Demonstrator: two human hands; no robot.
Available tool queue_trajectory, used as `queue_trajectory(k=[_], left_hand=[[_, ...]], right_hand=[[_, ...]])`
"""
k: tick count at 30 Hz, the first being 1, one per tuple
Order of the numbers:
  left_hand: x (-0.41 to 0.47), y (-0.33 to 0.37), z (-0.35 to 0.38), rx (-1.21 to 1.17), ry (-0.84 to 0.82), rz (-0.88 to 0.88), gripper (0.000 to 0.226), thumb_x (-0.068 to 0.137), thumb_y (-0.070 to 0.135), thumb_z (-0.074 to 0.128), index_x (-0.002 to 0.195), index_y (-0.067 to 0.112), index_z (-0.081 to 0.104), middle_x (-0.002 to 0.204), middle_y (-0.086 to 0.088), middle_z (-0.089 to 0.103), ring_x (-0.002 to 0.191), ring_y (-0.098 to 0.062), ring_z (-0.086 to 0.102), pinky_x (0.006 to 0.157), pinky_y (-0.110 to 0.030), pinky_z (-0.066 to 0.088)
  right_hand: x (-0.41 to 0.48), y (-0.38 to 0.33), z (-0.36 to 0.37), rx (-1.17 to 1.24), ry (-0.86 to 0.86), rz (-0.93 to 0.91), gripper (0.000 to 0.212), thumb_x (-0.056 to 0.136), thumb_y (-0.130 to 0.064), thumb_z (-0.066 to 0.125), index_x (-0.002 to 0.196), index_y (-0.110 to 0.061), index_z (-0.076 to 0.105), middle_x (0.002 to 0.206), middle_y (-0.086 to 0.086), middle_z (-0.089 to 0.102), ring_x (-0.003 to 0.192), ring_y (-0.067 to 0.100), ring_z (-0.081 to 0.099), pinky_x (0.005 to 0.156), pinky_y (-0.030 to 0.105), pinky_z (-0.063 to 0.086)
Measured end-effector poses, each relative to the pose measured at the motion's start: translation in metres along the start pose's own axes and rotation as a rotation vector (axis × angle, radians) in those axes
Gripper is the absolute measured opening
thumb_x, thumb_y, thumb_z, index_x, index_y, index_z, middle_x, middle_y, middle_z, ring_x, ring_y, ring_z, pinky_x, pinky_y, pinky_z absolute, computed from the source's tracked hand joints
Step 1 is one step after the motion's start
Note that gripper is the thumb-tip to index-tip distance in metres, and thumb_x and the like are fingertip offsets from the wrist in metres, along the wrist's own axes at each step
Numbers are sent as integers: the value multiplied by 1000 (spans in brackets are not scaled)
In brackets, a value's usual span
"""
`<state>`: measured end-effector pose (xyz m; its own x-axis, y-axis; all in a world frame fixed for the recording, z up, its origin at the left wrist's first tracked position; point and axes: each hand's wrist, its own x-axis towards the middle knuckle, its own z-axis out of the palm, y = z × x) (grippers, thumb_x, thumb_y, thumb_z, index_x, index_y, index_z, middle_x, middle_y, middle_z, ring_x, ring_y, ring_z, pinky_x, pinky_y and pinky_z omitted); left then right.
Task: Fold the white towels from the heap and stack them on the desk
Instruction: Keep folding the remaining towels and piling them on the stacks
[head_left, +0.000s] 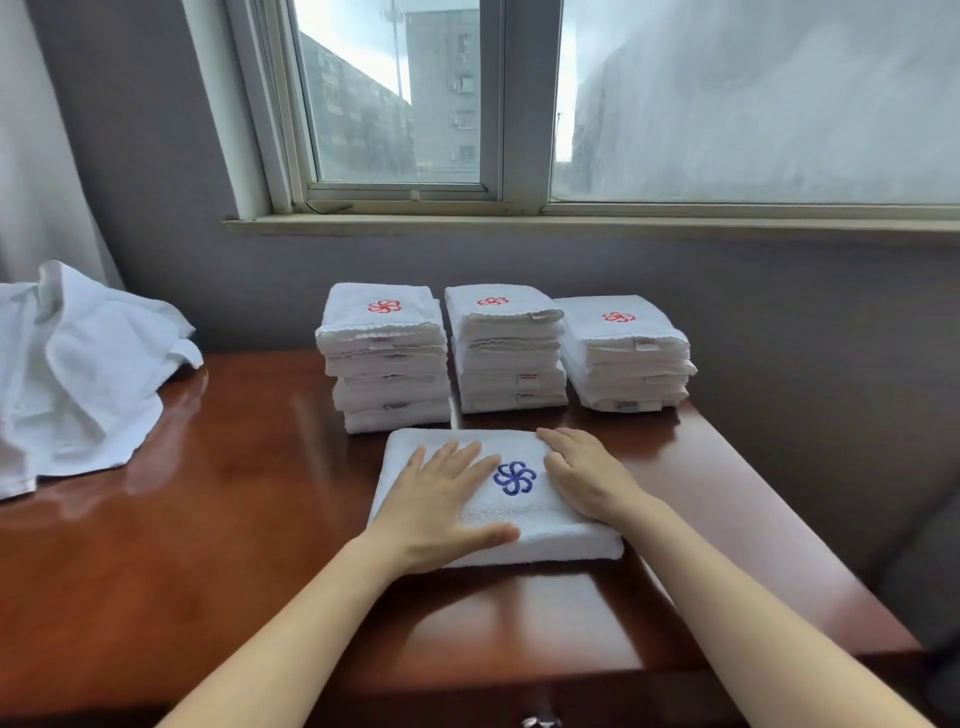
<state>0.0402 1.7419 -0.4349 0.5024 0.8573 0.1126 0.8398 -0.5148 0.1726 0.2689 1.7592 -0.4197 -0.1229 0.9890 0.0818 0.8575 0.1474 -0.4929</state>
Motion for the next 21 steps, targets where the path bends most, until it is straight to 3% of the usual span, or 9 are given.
queue_trajectory(k=[6, 10, 13, 15, 18, 21], left_hand=[[-22, -27, -10, -31, 42, 123, 96, 71, 91, 39, 153, 43, 24, 163, 16, 13, 148, 3, 0, 123, -29, -3], [-42, -45, -13, -92, 154, -1, 94, 71, 87, 43, 150, 34, 37, 161, 9, 23, 149, -2, 5, 122, -28, 0], [-53, -48, -10, -194, 180, -213, 89, 77, 79, 51, 151, 31, 36, 161, 7, 24, 150, -8, 9, 123, -35, 12], [-55, -40, -9, -255, 162, -346, 84, 83, 69, 56, 152, 30, 32, 160, 4, 29, 150, -14, 16, 121, -40, 20], [-58, -23, -9, -440, 185, -432, 74, 89, 55, 59, 151, 26, 32, 151, 1, 43, 141, -20, 36, 113, -41, 32], [-63, -10, -13, -562, 169, -439, 67, 88, 49, 61, 147, 30, 36, 141, 5, 53, 135, -18, 43, 109, -38, 37]], right_hand=[[-31, -11, -6, -182, -46, 109, 53, 95, -35, 36, 144, -16, 38, 143, 10, 44, 134, 28, 33, 107, 44, 34], [-53, -22, -23, -329, -103, 180, 59, 84, -51, 46, 137, -25, 39, 122, 9, 50, 116, 29, 45, 88, 39, 41], [-66, -27, -38, -185, -227, 189, 63, 74, -52, 60, 129, -25, 44, 109, 2, 57, 101, 22, 55, 75, 33, 42], [-71, -29, -43, -46, -304, 200, 71, 67, -50, 70, 128, -24, 46, 109, -2, 63, 99, 20, 61, 71, 29, 49], [-79, -30, -43, 116, -356, 249, 61, 66, -52, 72, 119, -32, 51, 114, -5, 63, 98, 16, 65, 68, 26, 56], [-85, -27, -38, 258, -289, 270, 68, 77, -48, 70, 137, -36, 41, 130, -8, 52, 106, 12, 57, 71, 24, 52]])
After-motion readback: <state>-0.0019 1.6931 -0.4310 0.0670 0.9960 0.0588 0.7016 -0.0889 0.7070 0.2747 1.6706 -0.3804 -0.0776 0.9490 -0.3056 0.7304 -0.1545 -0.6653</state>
